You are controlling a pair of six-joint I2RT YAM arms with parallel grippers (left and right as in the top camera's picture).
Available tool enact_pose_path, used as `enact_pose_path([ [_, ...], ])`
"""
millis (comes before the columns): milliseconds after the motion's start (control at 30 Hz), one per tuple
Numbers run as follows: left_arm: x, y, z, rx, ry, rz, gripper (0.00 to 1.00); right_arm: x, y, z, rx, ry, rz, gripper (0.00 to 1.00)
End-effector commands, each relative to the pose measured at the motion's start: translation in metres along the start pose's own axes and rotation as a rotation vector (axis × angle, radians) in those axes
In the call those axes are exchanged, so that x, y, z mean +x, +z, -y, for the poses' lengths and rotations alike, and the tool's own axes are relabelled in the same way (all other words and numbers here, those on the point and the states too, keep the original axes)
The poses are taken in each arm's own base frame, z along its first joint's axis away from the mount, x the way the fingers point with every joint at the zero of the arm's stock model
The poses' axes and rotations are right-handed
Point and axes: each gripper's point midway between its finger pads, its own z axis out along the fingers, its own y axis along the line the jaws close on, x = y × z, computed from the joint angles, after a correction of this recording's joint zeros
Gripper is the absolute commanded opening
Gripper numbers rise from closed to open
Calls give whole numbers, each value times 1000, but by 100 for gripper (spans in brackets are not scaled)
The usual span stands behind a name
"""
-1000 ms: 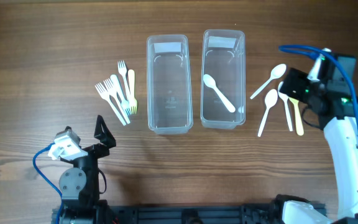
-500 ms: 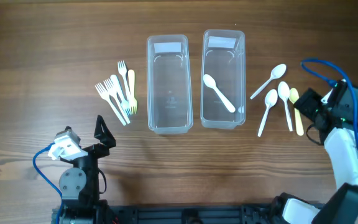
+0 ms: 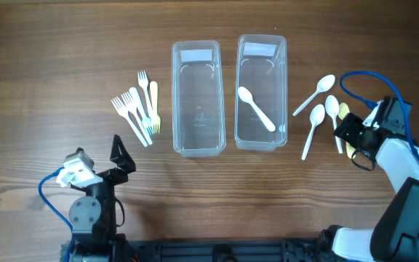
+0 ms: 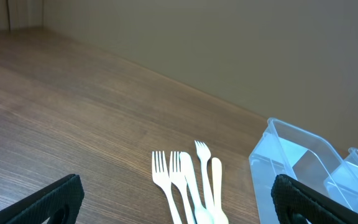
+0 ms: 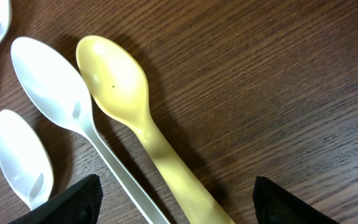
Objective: Pack container
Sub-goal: 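Return the right gripper to the spoons and grasp the yellow spoon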
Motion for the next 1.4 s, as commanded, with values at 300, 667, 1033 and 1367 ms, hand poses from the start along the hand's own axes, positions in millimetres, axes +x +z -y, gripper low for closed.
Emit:
enact_pose_path([
  [300, 2, 1, -2, -5, 13, -2, 100, -4, 6, 9, 49, -23, 18, 68],
  [667, 2, 1, -2, -5, 12, -2, 100, 14, 25, 13, 57, -24, -56, 63],
  [1033, 2, 1, -2, -5, 13, -2, 100, 10, 25, 14, 65, -44, -40, 29],
  [1367, 2, 1, -2, -5, 13, -2, 100, 13, 25, 14, 68, -20, -52, 11],
])
